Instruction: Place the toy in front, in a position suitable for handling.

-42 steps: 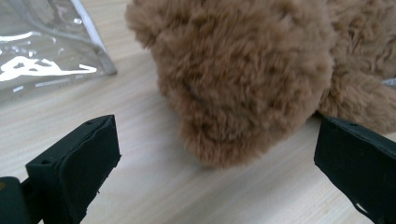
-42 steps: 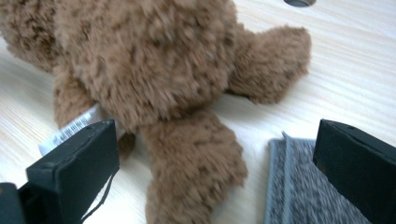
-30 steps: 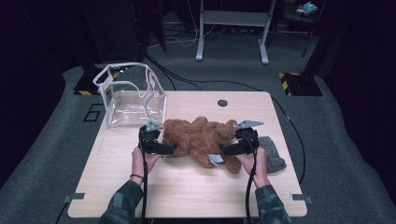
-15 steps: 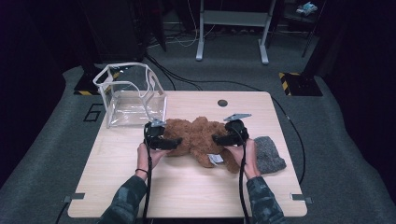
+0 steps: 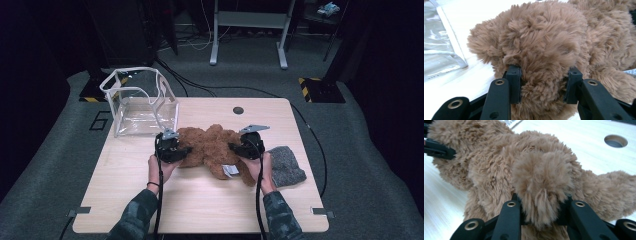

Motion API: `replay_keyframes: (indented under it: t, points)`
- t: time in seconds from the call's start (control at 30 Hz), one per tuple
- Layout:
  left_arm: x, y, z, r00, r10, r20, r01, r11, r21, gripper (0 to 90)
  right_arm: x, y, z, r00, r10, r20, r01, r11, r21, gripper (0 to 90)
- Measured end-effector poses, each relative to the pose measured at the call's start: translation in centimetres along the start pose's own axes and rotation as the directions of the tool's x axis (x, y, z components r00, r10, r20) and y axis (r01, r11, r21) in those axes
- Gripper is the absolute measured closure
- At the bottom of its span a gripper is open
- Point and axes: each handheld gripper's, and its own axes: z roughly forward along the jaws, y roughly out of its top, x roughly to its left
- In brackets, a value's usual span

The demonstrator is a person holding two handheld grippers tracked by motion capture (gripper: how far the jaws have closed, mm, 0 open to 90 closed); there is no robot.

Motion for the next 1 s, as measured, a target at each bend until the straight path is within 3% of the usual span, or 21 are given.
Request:
replay_keyframes:
  t: [0.23, 0.43, 0.7, 0.83, 1.0]
  points:
    - [-0.5, 0.2, -2.0, 1.0000, -0.009, -0.001, 0.009, 0.9998, -0.017, 59.8, 1.1, 0.5, -1.5, 0.9995, -0.031, -0.011, 0.030, 0.9991, -0.028, 72.5]
    - [-0.9, -0.1, -3.4, 0.9999, -0.017, -0.001, 0.017, 0.9998, -0.010, 59.4, 1.9, 0.4, -2.2, 0.9993, -0.030, -0.021, 0.030, 0.9994, -0.018, 72.0]
    - [-0.7, -1.8, -2.3, 0.9978, -0.062, 0.026, 0.061, 0.9979, 0.021, 58.6, 2.5, -0.6, -1.6, 0.9997, -0.023, 0.013, 0.022, 0.9993, 0.029, 71.3]
    - [-1.3, -1.5, -2.0, 0.9988, -0.039, 0.030, 0.038, 0.9989, 0.027, 58.6, 2.0, -1.1, -1.4, 0.9997, 0.006, 0.025, -0.006, 0.9996, 0.027, 71.4]
    - [-2.0, -1.2, -1.4, 0.9989, -0.026, 0.040, 0.025, 0.9994, 0.024, 58.5, 1.2, -1.3, -1.7, 0.9986, 0.004, 0.052, -0.005, 0.9996, 0.029, 71.5]
